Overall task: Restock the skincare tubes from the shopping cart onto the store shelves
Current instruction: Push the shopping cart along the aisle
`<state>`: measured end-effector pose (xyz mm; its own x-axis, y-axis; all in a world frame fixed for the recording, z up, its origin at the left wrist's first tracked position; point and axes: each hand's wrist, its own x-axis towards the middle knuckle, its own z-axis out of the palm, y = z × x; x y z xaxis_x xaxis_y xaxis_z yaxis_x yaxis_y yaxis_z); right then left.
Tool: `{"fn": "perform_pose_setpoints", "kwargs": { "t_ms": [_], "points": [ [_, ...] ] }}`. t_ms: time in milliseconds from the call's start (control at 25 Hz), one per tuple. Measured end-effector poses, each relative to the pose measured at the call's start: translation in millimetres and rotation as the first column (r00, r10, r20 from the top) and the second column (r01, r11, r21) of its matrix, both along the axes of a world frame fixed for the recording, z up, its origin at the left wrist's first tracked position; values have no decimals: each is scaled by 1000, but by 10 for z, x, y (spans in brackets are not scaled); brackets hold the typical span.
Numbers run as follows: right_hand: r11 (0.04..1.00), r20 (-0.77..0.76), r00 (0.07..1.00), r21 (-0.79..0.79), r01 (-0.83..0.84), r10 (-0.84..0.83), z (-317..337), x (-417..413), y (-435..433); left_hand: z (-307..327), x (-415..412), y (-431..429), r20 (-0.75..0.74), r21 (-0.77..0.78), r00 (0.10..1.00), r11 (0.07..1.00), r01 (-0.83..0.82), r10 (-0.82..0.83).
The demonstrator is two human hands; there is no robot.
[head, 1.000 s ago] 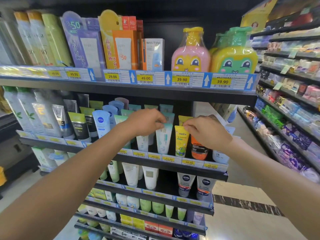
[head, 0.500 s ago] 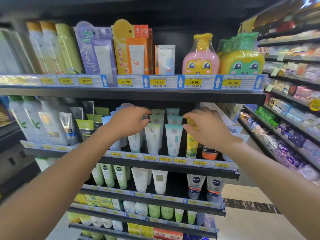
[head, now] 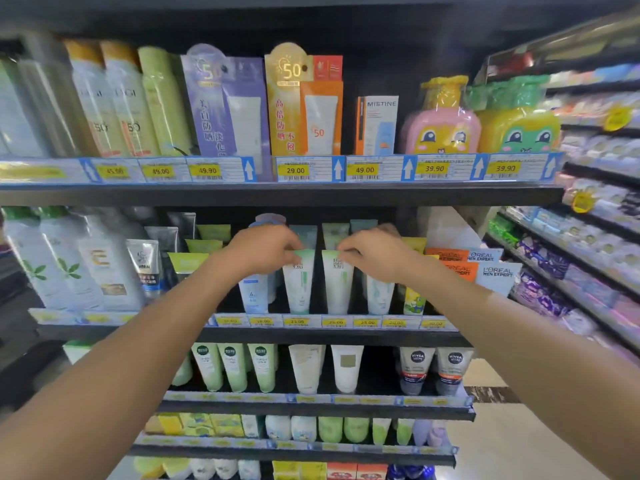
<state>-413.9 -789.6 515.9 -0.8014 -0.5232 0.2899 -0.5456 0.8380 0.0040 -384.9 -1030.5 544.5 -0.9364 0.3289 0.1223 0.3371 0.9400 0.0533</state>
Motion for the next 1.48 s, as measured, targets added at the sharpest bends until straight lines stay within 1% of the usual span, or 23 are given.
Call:
{"fn": "perform_pose_setpoints", "kwargs": {
  "t_ms": [80, 240, 360, 400, 480, 560, 640, 720, 800, 960, 1080, 1120, 1200, 1280, 1360, 1480],
  "points": [
    [1000, -6, 1000, 6, -5, 5, 21, -42, 24, 1, -39, -27, 17, 28, 998, 998, 55, -56],
    [998, 51, 998, 51, 20, -23, 42, -26, 72, -26, -104, -63, 24, 44, 995, 995, 95, -96],
    [996, 145, 986, 52, 76, -83, 84, 16, 59, -9, -103, -100, 28, 88, 990, 987, 134, -137],
    [995, 168, 981, 43, 94, -100, 118, 56, 42, -3, -79, -133, 10, 101, 989, 984, 147, -148],
    [994, 172, 980, -11, 105, -101, 199, 159, -17, -11, -11, -280, -84, 79, 985, 984, 159, -153],
    [992, 68, 995, -97, 75, -69, 230, 237, -142, -34, 73, -553, -173, 61, 977, 989, 136, -124],
    [986, -97, 995, -165, -1, -15, 211, 282, -391, -28, 151, -883, -223, 68, 972, 994, 86, -69],
    [988, -175, 984, -143, -64, 38, 177, 296, -716, -2, 211, -1163, -259, 53, 966, 998, 30, -15],
    [995, -190, 980, -78, -70, 54, 137, 267, -1051, 27, 248, -1380, -266, 23, 964, 999, -27, 32],
    [999, -197, 980, -36, -1, -6, 85, 163, -1482, 40, 244, -1699, -172, -73, 980, 990, -116, 102],
    [998, -103, 993, -5, 61, -61, 75, 86, -1596, 4, 171, -1811, -81, -121, 990, 984, -128, 119],
    [998, -47, 997, -8, 62, -62, 81, 68, -1613, -17, 149, -1837, -48, -90, 993, 989, -116, 112],
    [998, 49, 998, -41, 40, -38, 85, 36, -1618, -66, 103, -1884, 21, 36, 997, 996, -81, 81],
    [998, 92, 996, -62, 11, -5, 85, -11, -1610, -83, 70, -1933, 46, 132, 998, 990, -50, 45],
    [998, 111, 994, -58, 0, 7, 105, -37, -1586, -89, 45, -1948, 54, 176, 998, 984, -33, 24],
    [999, 147, 989, -41, 3, 3, 152, -37, -1548, -90, 39, -1944, 81, 202, 997, 979, -30, 14]
  ]
}}
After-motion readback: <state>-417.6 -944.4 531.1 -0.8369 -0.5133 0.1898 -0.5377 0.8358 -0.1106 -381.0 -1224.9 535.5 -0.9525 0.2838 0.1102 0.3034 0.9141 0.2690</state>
